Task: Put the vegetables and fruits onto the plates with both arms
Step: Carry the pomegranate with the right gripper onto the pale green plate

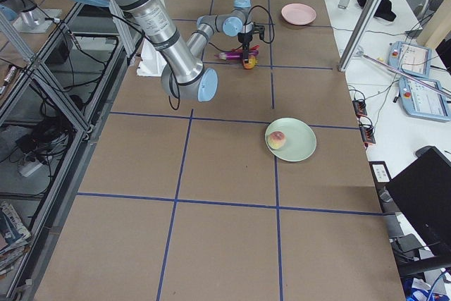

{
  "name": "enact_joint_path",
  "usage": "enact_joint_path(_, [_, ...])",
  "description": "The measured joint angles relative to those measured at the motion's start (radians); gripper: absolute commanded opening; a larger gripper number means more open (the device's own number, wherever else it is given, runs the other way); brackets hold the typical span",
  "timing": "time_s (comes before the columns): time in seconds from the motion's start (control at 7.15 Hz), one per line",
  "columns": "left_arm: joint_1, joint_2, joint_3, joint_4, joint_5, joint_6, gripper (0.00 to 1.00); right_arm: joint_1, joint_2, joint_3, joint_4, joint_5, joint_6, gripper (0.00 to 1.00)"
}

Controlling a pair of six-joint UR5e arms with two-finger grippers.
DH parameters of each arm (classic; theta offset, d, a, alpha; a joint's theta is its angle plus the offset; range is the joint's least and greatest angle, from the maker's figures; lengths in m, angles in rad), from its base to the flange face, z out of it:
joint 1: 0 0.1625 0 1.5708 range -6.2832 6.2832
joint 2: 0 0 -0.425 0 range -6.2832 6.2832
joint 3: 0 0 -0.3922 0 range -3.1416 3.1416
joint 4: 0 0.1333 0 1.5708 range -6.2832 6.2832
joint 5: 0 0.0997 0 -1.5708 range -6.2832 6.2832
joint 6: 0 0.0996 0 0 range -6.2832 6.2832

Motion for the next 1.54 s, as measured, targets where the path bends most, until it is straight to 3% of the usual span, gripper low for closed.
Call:
enact_joint_path(0.28, [0.0,0.0,0.0,0.0,-0.001,0.0,1.0,-0.001,0.001,-0.04,0.06,0.0,0.002,0.99])
enact_joint_path(0.42, [0.0,0.0,0.0,0.0,0.0,-0.001,1.0,-0.003,0.002,-0.053,0.071,-0.001,0.002,0.71])
enact_joint_path(0.56, [0.0,0.0,0.0,0.0,0.0,-0.001,1.0,-0.006,0.002,-0.062,0.076,-0.001,0.002,0.17])
enact_joint_path(0.7, [0.0,0.0,0.001,0.0,0.0,0.0,1.0,-0.007,0.006,-0.069,0.078,0.0,0.002,0.08])
enact_joint_path(1.12, [0.0,0.0,0.002,0.0,0.0,0.0,1.0,0.068,0.024,-0.039,0.073,0.051,-0.032,0.11])
enact_joint_path(1.54, [0.001,0.0,0.005,0.0,-0.001,0.0,1.0,0.337,-0.103,-0.03,0.08,0.229,-0.382,0.12])
